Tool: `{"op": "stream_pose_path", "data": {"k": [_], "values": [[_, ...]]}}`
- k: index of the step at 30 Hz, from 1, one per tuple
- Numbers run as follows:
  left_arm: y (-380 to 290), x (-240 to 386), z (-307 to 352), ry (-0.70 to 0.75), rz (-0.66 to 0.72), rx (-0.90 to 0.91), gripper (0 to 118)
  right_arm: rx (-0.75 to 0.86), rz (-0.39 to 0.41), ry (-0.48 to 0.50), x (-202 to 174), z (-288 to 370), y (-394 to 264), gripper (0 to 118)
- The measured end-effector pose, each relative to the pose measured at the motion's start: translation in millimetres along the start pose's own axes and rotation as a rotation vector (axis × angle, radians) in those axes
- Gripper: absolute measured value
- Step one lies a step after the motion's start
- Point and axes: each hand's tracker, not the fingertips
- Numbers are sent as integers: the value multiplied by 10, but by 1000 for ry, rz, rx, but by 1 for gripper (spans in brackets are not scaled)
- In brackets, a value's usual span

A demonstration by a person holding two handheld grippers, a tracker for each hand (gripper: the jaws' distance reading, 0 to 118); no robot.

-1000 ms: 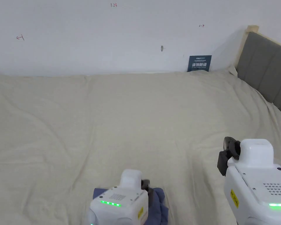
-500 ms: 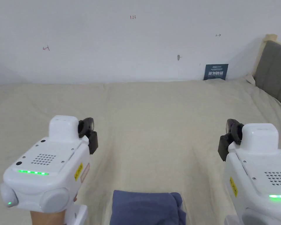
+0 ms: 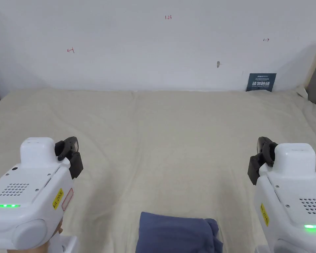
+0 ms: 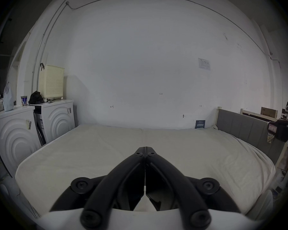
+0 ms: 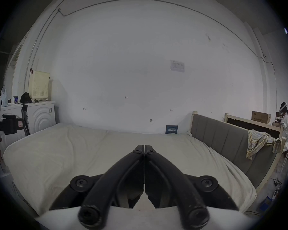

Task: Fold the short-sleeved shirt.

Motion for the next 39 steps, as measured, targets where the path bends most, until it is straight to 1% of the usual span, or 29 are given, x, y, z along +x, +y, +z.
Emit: {"op": "stream_pose_path", "data": {"k": [2, 4, 7, 11, 14, 17, 19, 20, 21, 22, 23, 24, 25, 26, 27, 28, 29, 30, 31, 36, 37, 38, 39], "values": [[-15, 1, 15, 1, 4, -5, 0, -32, -7, 19, -52, -72, -134, 0], [-28, -13, 22, -5, 17, -10, 0, -95, -19, 61, -125, -162, -346, 0], [-53, -33, 37, -7, 29, -23, 0, -221, 9, 95, -310, -307, -830, 0], [-123, -64, 26, -25, 45, -61, 0, -412, 16, 162, -555, -401, -1464, 0], [-227, -66, -29, -39, 41, -121, 0, -543, 63, 179, -717, -443, -1894, 0], [-367, -53, -101, -76, 73, -211, 0, -678, 91, 189, -800, -496, -2281, 0], [-470, -39, -178, -116, 108, -278, 0, -782, 74, 188, -805, -533, -2530, 0], [-528, -31, -225, -136, 141, -307, 0, -829, 48, 188, -789, -542, -2639, 0], [-589, -21, -277, -162, 161, -352, 0, -743, 18, 174, -760, -507, -2646, 0], [-662, -9, -343, -187, 189, -398, 0, -696, -1, 173, -743, -470, -2584, 0], [-745, 3, -420, -218, 233, -465, 0, -744, 9, 174, -739, -484, -2528, 0], [-823, 15, -503, -241, 268, -529, 0, -749, 14, 174, -746, -502, -2512, 0], [-927, 39, -587, -253, 327, -595, 3, -756, 24, 178, -748, -518, -2512, 0], [-1050, 49, -690, -280, 390, -682, 11, -757, 27, 181, -742, -520, -2531, 0], [-1171, 57, -778, -302, 440, -744, 29, -756, 23, 182, -733, -520, -2546, 0], [-1311, 72, -874, -328, 480, -807, 69, -751, 12, 183, -717, -510, -2552, 0], [-1455, 103, -958, -347, 488, -874, 94, -749, -1, 183, -702, -508, -2556, 0], [-1570, 140, -1012, -354, 507, -913, 105, -749, -11, 183, -700, -512, -2554, 0], [-1677, 163, -1072, -378, 511, -940, 107, -750, -16, 183, -705, -495, -2538, 0], [-2026, 271, -1293, -427, 517, -1061, 105, -745, -34, 194, -666, -477, -2529, 0], [-2082, 291, -1310, -422, 516, -1062, 99, -743, -40, 197, -663, -475, -2530, 0], [-2139, 295, -1320, -424, 519, -1059, 88, -742, -42, 199, -660, -475, -2527, 0], [-2176, 308, -1327, -428, 516, -1062, 73, -742, -44, 199, -656, -479, -2534, 0]]}}
